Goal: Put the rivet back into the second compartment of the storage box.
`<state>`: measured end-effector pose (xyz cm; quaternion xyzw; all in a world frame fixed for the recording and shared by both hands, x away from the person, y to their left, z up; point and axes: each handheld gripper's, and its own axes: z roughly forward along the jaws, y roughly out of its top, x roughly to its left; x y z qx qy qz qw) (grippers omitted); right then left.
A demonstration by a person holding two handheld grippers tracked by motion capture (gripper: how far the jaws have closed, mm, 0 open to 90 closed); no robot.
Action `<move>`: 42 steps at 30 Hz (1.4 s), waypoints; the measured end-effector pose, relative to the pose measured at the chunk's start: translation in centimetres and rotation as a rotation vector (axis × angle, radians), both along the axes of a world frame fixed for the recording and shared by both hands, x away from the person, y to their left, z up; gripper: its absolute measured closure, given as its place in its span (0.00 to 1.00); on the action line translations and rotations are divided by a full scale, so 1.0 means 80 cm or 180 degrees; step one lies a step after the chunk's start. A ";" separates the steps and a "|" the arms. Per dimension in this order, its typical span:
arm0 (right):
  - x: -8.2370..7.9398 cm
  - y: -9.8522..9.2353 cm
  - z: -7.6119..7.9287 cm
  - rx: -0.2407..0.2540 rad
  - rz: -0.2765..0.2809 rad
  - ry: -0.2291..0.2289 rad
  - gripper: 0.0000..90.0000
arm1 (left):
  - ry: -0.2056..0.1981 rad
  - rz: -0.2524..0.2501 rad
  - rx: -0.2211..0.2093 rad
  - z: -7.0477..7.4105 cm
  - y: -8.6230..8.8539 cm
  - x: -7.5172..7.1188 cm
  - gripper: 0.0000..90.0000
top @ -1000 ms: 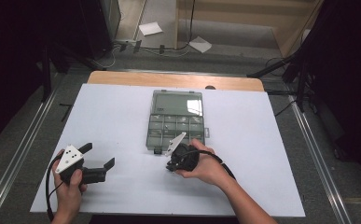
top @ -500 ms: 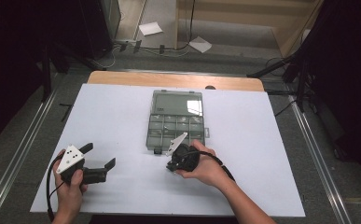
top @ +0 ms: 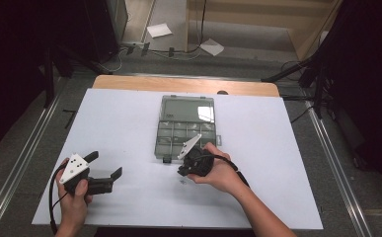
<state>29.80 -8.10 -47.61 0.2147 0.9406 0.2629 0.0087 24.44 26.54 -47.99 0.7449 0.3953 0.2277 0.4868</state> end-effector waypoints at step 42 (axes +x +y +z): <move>0.045 -0.003 0.050 0.0110 -0.0167 -0.0063 0.94 | -0.0006 0.0022 -0.0027 0.001 0.002 0.000 0.00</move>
